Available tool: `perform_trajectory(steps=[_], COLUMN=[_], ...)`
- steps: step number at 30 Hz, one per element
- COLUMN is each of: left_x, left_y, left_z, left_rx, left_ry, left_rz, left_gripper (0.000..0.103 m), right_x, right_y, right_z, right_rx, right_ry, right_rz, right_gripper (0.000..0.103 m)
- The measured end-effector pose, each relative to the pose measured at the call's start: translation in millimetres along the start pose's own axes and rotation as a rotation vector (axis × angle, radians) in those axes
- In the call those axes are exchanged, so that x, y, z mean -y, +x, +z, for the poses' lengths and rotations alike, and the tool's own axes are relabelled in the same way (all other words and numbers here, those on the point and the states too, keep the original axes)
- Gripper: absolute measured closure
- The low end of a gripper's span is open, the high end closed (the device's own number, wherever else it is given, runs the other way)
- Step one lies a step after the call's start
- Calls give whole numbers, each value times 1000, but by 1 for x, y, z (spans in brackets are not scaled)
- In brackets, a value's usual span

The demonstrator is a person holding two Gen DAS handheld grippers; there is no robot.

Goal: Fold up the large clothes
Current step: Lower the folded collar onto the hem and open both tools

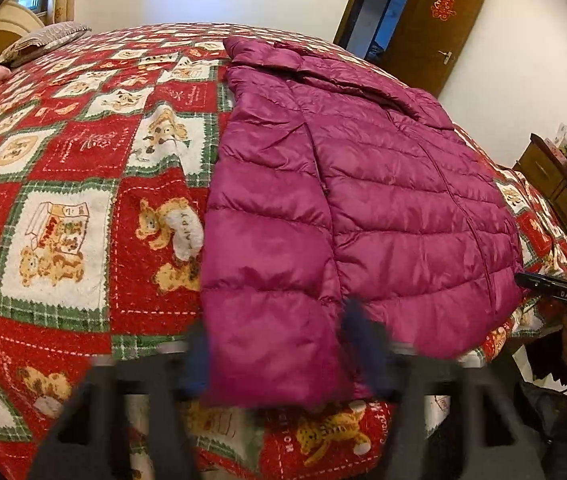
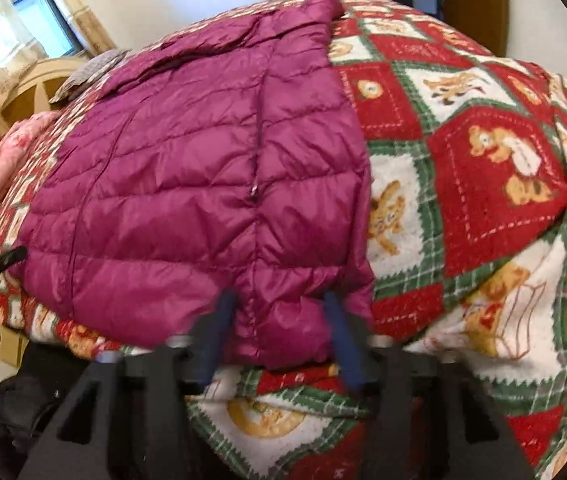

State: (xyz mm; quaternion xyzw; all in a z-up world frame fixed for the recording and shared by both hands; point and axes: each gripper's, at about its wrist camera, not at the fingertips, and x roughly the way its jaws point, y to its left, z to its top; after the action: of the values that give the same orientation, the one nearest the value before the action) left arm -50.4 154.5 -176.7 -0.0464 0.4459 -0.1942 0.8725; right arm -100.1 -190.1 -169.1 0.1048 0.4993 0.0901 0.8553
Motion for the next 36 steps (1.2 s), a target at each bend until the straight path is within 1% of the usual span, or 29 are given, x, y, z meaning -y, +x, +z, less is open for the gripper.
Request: perform_trajectory(steps=[1, 2, 6, 8, 9, 10, 11, 12, 13, 15, 17, 20, 23, 25, 26, 28, 29, 32, 33, 36], left_x=[-2, -2, 3, 1, 0, -2, -5, -6, -7, -4, 1, 9, 15, 17, 16, 12, 9, 6, 4, 1], left_y=[1, 2, 5, 8, 9, 9, 8, 8, 8, 7, 7, 7, 9, 9, 9, 9, 9, 9, 9, 10], left_z=[0, 0, -3, -2, -2, -2, -2, -2, -2, -2, -2, -3, -4, -5, -5, -6, -6, -6, -6, -5], left_rx=[-22, -27, -25, -37, -40, -42, -45, -48, -49, -49, -48, -49, -47, -43, -41, -36, -33, -26, -24, -24], left_ry=[-20, -29, -9, -37, -55, -74, -92, -106, -119, -128, -115, -75, -35, -20, -18, -28, -35, -53, -60, -83], left_rz=[-39, -46, -9, -12, -24, -49, -83, -116, -143, -153, -136, -105, -80, -74, -76, -89, -97, -118, -127, -143], left_gripper=[81, 81, 81, 79, 75, 69, 65, 55, 48, 43, 42, 40, 38, 38, 38, 37, 37, 37, 37, 37], right_x=[-1, -2, 0, 5, 8, 11, 13, 14, 15, 12, 9, 9, 8, 4, 1, -3, -4, 4, 2, -5], right_y=[-2, -5, -7, -6, -7, -9, -11, -15, -19, -24, -30, -41, -42, -42, -44, -46, -45, -33, -29, -17], right_z=[-1, -1, -3, -5, -6, -7, -8, -9, -10, -8, -7, -3, -2, -1, 0, 3, 6, 12, 15, 22], right_rx=[-3, 3, 7, 4, 4, 4, 3, 8, 19, 35, 65, 121, 128, 148, 166, 197, 198, 167, 176, 144], right_ry=[-7, -10, 1, 38, 55, 68, 76, 80, 80, 74, 59, 72, 74, 59, 45, 12, 7, 34, 19, -42], right_rz=[17, 27, 28, 49, 51, 51, 45, 37, 52, 35, 14, 38, 31, -3, -29, -86, -101, -120, -152, -177], right_gripper=[87, 89, 88, 83, 81, 74, 63, 61, 60, 59, 54, 47, 47, 46, 41, 34, 34, 34, 33, 30])
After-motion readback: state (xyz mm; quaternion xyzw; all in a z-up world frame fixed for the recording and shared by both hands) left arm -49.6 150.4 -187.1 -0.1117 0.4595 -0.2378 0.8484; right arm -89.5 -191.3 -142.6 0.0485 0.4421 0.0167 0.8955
